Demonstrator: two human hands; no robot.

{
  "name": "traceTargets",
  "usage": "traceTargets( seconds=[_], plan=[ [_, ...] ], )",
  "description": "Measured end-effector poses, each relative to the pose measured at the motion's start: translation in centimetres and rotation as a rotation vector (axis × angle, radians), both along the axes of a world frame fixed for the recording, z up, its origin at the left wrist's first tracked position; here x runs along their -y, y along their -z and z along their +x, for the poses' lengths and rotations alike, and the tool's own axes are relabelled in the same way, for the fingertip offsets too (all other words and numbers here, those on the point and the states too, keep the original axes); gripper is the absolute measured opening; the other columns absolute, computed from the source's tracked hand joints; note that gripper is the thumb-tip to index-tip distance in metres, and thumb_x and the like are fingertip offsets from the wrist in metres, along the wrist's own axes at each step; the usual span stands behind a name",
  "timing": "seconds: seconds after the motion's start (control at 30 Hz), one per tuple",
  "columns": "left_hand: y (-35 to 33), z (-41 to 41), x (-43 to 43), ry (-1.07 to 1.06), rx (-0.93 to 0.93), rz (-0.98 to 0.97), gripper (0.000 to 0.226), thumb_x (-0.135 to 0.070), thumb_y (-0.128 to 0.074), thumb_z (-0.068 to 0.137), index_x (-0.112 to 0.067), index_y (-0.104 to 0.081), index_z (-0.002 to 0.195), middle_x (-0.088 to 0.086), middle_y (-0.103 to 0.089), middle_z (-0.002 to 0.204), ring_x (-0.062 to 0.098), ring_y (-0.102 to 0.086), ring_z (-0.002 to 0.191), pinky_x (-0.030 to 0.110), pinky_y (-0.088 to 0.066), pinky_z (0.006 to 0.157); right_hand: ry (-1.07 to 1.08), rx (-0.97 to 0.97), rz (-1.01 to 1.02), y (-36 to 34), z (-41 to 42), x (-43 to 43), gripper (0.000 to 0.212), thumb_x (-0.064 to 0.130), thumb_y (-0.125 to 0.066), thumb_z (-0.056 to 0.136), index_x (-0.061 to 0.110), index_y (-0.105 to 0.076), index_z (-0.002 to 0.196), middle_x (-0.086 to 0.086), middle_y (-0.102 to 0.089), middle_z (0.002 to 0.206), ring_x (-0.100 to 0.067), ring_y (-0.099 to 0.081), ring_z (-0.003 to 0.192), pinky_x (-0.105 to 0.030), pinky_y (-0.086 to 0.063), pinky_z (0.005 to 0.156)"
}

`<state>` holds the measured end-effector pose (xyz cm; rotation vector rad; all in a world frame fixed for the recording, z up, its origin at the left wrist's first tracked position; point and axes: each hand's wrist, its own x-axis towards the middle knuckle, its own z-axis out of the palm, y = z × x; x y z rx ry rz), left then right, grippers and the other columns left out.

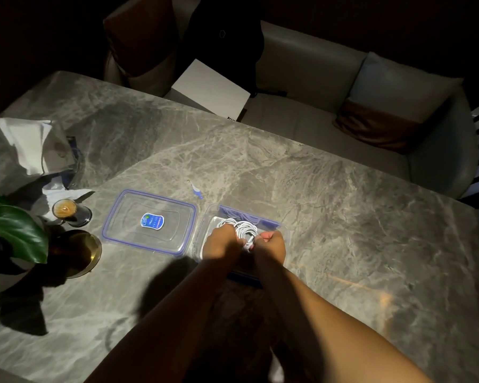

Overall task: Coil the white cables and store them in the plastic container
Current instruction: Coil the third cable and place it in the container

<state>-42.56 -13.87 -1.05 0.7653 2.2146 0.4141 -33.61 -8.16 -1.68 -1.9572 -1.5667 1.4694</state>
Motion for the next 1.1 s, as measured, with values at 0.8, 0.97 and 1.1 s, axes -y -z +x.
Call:
traceTargets(
  seconds=[0.8,0.97,1.1],
  plan=[
    [-6.1,1.7,2.4,0.086,-0.223,0.153,0.025,-0.036,-0.067,0.088,-0.016,-0.062,0.102,0.01,-0.07,0.101,0.029,-0.064,0.095,0.039,-0.05,0.08,-0.348,-0.073,0.002,-6.4,4.7,0.5,0.026,0.02,-0.058,0.095,0.02,-0.051,0.12,-0.004,-0.065,0.103,-0.023,-0.066,0.091,-0.04,-0.055,0.086],
    [-8.7,2.9,3.1,0.189,-0.262,0.181,0.03,-0.037,-0.069,0.087,-0.017,-0.061,0.107,0.006,-0.069,0.105,0.026,-0.065,0.097,0.038,-0.052,0.081,-0.561,-0.003,0.173,-8.5,7.1,0.4,0.031,0.026,-0.065,0.091,0.02,-0.052,0.118,0.003,-0.059,0.099,-0.018,-0.062,0.09,-0.035,-0.055,0.082],
    [-10.4,4.3,3.6,0.289,-0.291,0.208,0.034,-0.038,-0.071,0.083,-0.019,-0.06,0.109,0.004,-0.069,0.107,0.023,-0.065,0.099,0.038,-0.052,0.082,-0.749,0.108,0.287,-10.0,9.4,0.4,0.05,0.034,-0.069,0.085,0.021,-0.048,0.129,-0.005,-0.057,0.121,-0.02,-0.061,0.105,-0.033,-0.051,0.09]
  ],
)
